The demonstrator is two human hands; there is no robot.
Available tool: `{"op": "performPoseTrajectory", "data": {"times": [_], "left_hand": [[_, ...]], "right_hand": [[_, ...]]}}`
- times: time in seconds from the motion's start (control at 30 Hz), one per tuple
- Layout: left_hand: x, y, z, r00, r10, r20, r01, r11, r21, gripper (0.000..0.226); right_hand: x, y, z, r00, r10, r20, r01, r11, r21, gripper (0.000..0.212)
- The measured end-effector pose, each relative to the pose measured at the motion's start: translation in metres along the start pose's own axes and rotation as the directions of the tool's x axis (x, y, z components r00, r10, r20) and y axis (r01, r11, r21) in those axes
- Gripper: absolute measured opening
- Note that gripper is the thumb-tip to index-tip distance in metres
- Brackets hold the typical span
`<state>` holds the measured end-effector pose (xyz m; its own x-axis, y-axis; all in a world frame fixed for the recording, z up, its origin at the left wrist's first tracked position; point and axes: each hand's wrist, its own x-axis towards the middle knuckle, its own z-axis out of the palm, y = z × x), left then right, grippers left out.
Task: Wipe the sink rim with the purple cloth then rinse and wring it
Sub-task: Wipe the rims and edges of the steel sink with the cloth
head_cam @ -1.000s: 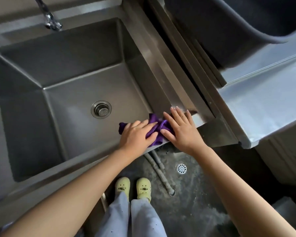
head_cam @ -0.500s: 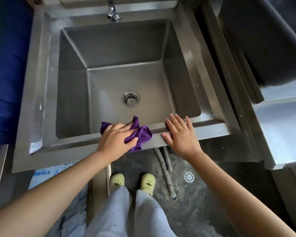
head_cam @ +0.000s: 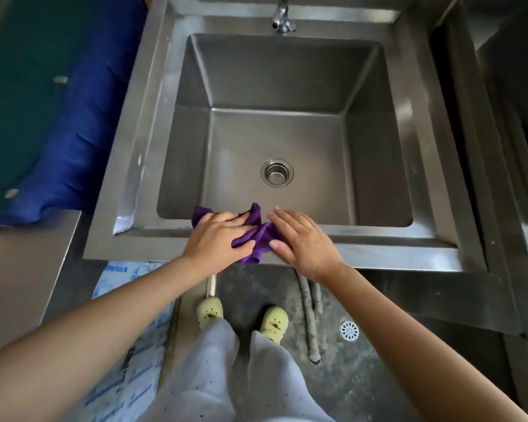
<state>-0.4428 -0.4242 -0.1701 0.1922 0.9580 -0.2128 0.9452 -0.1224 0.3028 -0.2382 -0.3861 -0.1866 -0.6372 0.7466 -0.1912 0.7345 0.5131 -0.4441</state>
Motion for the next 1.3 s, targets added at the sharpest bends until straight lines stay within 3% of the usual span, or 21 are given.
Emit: {"op": "performPoseTrajectory", "data": {"times": [0.33,0.43,0.57,0.7,0.77,0.83,0.97,1.13,1.3], "left_hand": [[-0.025,-0.044,-0.011,0.997,-0.052,-0.049,0.048,0.996,-0.074,0.051],[-0.03,-0.053,-0.019,1.0,-0.031,-0.001,0.031,0.991,-0.127,0.06],[-0.035,-0.075,-0.034,0.993,-0.098,0.062,0.115,0.921,-0.372,0.036],[-0.05,-0.1,-0.04,0.947,-0.257,-0.193,0.084,0.778,-0.622,0.031],[-0.057,-0.119,-0.04,0.875,-0.335,-0.349,0.068,0.8,-0.596,0.032],[-0.058,-0.145,-0.037,0.834,-0.37,-0.409,0.164,0.875,-0.456,0.04],[-0.054,-0.174,-0.024,0.89,-0.391,-0.236,0.361,0.918,-0.161,0.073],[-0.055,-0.178,-0.018,0.9,-0.382,-0.209,0.36,0.923,-0.136,0.076],[-0.056,-0.179,-0.017,0.901,-0.371,-0.224,0.339,0.926,-0.168,0.075]], "right_hand": [[0.042,-0.055,0.015,0.99,-0.105,0.091,0.098,0.992,0.081,0.065],[0.051,-0.067,0.022,0.989,-0.129,0.072,0.123,0.989,0.083,0.069],[0.062,-0.074,0.031,0.986,-0.159,0.042,0.152,0.979,0.139,0.065],[0.077,-0.093,0.028,0.975,-0.207,0.082,0.184,0.957,0.225,0.058],[0.084,-0.108,0.028,0.963,-0.236,0.13,0.208,0.958,0.199,0.064],[0.09,-0.121,0.032,0.954,-0.254,0.157,0.24,0.965,0.104,0.07],[0.104,-0.139,0.046,0.958,-0.216,0.19,0.228,0.973,-0.041,0.069],[0.115,-0.157,0.055,0.978,-0.125,0.165,0.139,0.988,-0.073,0.077],[0.129,-0.171,0.06,0.994,-0.08,0.072,0.088,0.989,-0.122,0.055]]}}
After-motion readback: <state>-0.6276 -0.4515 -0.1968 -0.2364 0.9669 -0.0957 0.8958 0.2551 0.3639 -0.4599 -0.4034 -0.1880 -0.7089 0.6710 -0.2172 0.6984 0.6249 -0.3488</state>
